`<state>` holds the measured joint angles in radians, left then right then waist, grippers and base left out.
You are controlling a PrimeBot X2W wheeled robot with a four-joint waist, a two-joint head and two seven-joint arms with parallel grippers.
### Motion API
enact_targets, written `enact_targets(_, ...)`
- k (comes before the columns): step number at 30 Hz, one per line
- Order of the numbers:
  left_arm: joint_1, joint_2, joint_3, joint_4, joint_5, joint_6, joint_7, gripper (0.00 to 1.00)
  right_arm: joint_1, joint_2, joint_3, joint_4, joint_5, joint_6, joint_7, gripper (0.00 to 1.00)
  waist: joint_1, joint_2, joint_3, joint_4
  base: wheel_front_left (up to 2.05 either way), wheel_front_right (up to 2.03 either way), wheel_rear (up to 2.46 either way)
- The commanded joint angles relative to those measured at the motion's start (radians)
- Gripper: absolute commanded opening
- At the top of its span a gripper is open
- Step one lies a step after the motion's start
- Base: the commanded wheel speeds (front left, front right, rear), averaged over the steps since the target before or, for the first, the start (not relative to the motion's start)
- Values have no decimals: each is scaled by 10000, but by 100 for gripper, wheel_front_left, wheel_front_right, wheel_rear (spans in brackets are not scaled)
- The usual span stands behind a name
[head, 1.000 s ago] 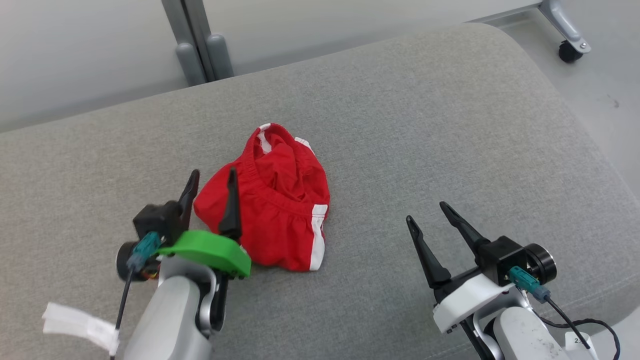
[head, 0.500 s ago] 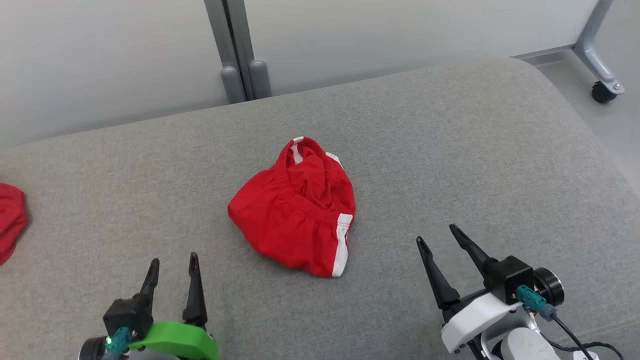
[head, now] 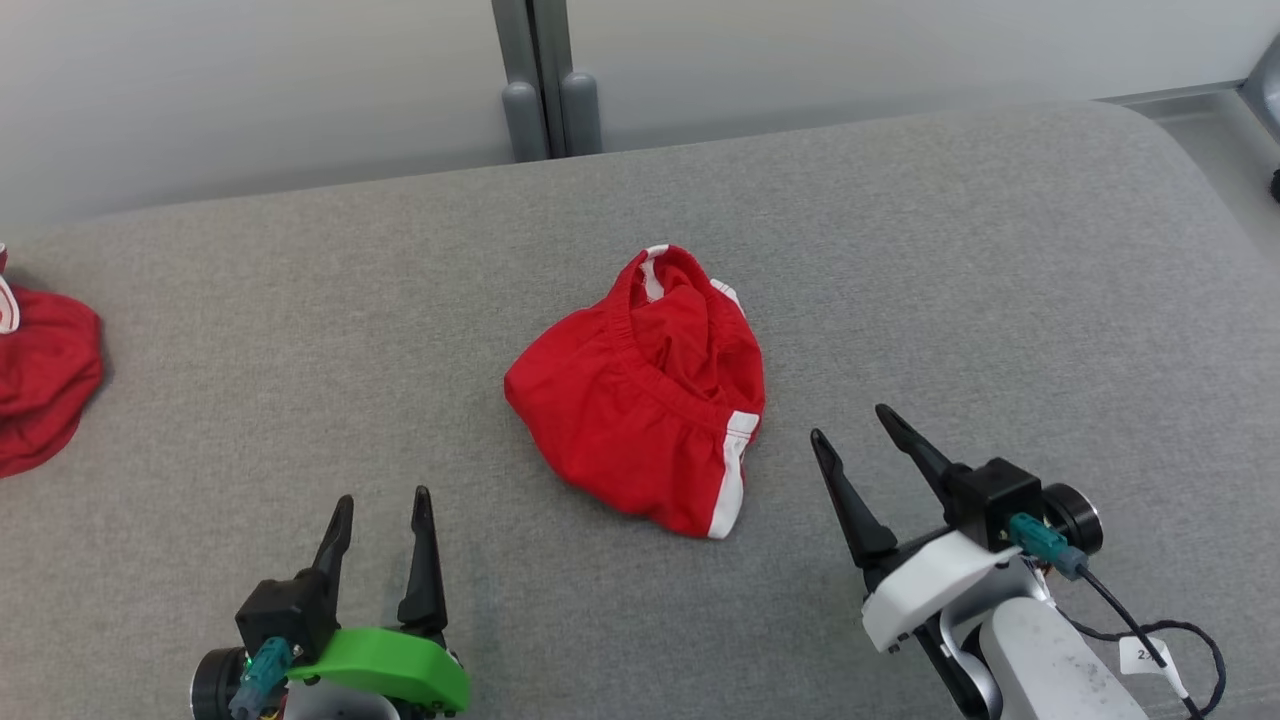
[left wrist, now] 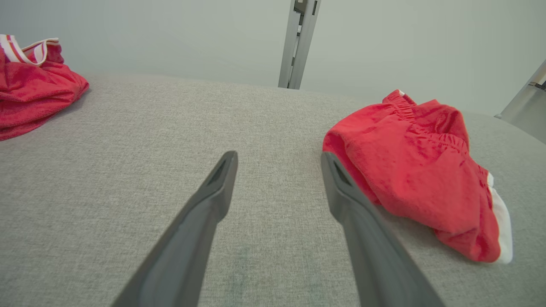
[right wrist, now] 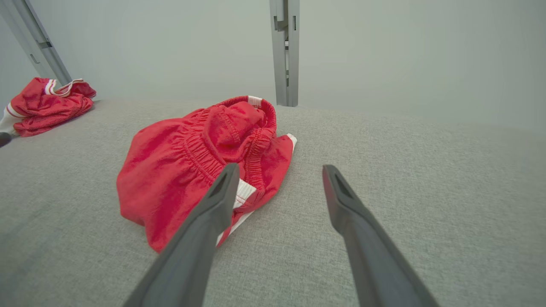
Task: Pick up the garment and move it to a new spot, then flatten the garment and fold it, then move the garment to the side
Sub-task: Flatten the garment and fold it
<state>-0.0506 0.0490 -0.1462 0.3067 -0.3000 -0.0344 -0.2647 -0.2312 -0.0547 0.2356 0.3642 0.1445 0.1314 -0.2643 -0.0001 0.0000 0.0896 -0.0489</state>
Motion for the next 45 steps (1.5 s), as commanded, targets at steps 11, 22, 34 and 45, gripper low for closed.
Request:
enact_targets(11, -732, 40, -702, 39, -166, -90, 6, 100, -2041, -28, 682, 2301, 194, -14, -1, 100, 1, 0, 1199, 1442, 0, 0, 0)
enact_targets(22, -901, 39, -922, 23, -287, -3, 5, 100, -2161, -41, 932, 3273, 308, -12, -1, 29, 1, 0, 1332, 1697, 0, 0, 0)
enact_targets(34, -747, 39, -986, -99, -371, -24, 5, 100, -2426, -152, 2004, 810, 1123, -12, -5, 0, 1, 0, 975, 1420, 0, 0, 0)
enact_targets(45, -803, 38, -1301, 232, -378, -163, 5, 100, -6185, 6, 3301, -922, 4003, -12, -8, 0, 1, 0, 358, 2013, 0, 0, 0)
